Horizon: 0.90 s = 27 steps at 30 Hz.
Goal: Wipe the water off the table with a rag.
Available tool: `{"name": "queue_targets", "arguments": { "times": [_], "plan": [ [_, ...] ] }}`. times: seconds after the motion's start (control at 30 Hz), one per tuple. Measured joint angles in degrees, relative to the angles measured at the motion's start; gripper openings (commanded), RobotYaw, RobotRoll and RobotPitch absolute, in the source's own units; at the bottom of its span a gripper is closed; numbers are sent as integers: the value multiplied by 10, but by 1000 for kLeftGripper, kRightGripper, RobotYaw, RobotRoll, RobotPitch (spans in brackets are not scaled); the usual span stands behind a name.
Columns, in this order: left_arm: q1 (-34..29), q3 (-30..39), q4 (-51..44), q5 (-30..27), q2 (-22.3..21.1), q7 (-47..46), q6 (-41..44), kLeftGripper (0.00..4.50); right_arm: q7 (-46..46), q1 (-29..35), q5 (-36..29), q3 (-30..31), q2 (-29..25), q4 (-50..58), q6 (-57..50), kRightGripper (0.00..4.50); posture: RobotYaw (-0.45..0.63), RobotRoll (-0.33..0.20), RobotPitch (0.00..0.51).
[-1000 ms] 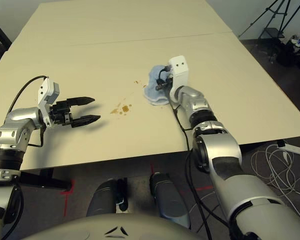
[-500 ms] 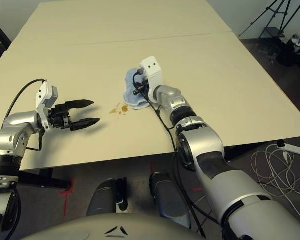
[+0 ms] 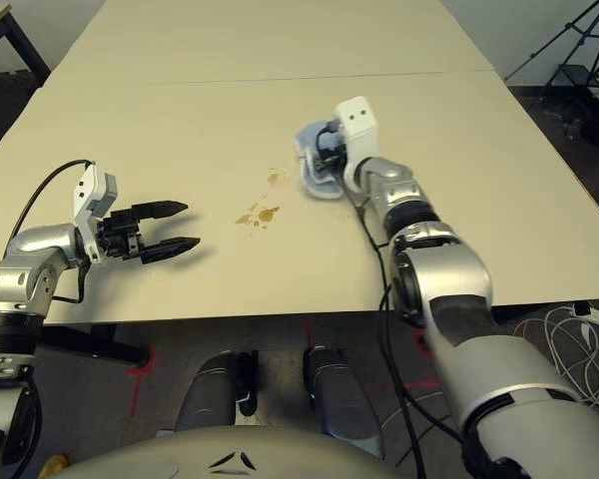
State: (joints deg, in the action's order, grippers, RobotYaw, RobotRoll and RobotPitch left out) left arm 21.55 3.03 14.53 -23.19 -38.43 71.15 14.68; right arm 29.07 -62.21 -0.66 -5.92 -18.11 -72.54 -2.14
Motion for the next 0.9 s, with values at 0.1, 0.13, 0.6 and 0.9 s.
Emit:
{"name": "queue_targets", "arguments": {
  "times": [0.1,0.13,0.6,0.9],
  "plan": [
    [7,-3,2,0,0,5,-4,4500,24,3,-6,-11,-34,0,-10,1,-233,0,127],
    [7,-4,4,1,0,8,-6,4500,41,6,-10,-16,-47,3,-18,1,-236,0,129],
    [0,-7,21,1,-35,35,-5,4500,158,161,-59,14,9,306,-195,1,-224,0,140],
    [-25,9,14,-2,-53,38,4,4500,117,153,-45,35,85,294,-168,1,-185,0,146]
  ]
}}
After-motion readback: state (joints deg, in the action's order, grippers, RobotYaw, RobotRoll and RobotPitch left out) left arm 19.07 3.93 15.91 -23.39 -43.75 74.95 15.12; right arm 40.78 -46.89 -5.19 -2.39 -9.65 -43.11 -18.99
